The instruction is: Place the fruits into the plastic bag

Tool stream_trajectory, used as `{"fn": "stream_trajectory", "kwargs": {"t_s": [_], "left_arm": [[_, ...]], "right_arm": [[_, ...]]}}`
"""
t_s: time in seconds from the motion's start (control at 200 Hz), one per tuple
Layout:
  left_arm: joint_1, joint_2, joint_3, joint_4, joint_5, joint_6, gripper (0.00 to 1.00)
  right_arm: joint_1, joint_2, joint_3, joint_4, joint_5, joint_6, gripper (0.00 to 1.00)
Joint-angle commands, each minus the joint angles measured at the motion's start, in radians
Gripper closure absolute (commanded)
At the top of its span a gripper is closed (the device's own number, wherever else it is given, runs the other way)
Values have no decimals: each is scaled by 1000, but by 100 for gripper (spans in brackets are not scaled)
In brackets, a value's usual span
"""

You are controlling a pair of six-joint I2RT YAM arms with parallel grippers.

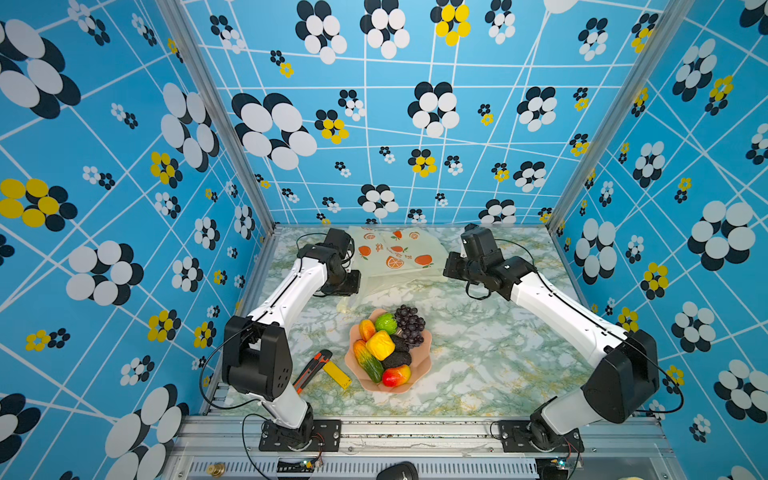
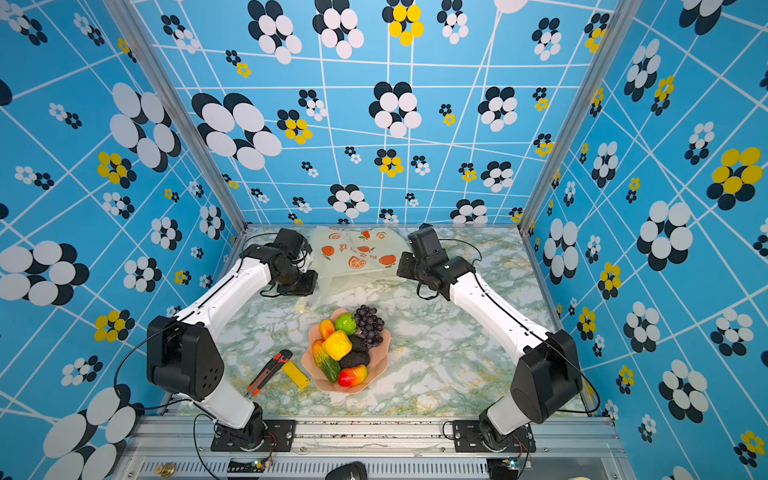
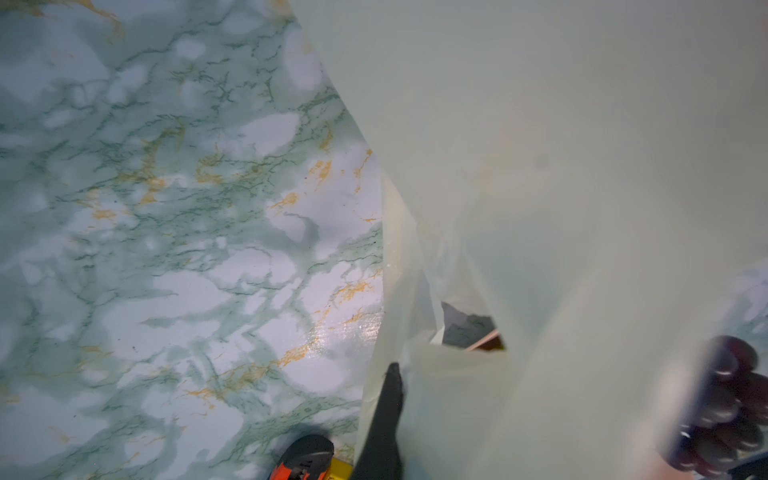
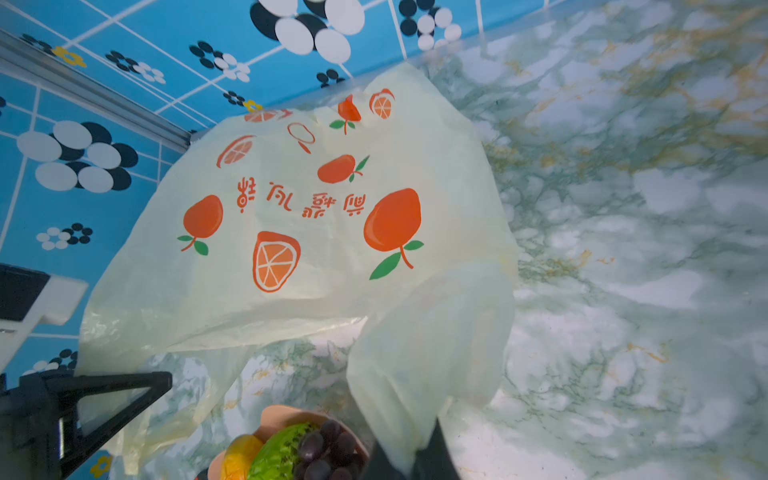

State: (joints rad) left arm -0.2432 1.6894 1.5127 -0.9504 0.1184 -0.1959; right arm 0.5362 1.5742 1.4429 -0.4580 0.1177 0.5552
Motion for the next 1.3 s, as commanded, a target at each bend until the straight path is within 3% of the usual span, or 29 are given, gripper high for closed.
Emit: {"fn": "stream_trajectory", "kwargs": {"t_s": [0.0,0.18,0.26,0.35,0.395,0.445,0.5,0.535,0.6,0.685,0.76,0.98,1.3], "left_arm": [[37,104,265,-66,-27,-95,100],[-14,250,983,-81,-108,-143,100],[-62,207,1091,4,-154,-101,100],[-144,39,881,201,-270,31,100],[-175,-82,650,345,-335,98,100],[-176,-218,361,487,-379,133,100],[-113,-308,106,507,-388,91,100],[-51,-316,2,430,-343,29,100],[78,-280,-163,288,-231,-68,100],[163,-297,-353,276,-150,-103,100],[198,-342,-411,276,-120,-120,100],[239,-345,-381,210,-44,-135,100],[244,-393,-405,155,12,-130,100]], "right_arm": [[-7,122,315,109,87,-177,100],[66,348,1066,115,85,-514,100],[148,391,1280,75,116,-679,100],[220,355,1288,23,171,-783,100],[232,292,1166,8,202,-781,100],[229,191,880,72,244,-729,100],[204,81,493,212,250,-587,100],[170,72,354,164,198,-431,100],[130,156,273,-57,88,-207,100],[138,241,243,-148,37,-153,100],[132,272,265,-102,25,-123,100],[116,445,511,-152,-76,-88,100],[93,444,439,-59,-132,3,100]]}}
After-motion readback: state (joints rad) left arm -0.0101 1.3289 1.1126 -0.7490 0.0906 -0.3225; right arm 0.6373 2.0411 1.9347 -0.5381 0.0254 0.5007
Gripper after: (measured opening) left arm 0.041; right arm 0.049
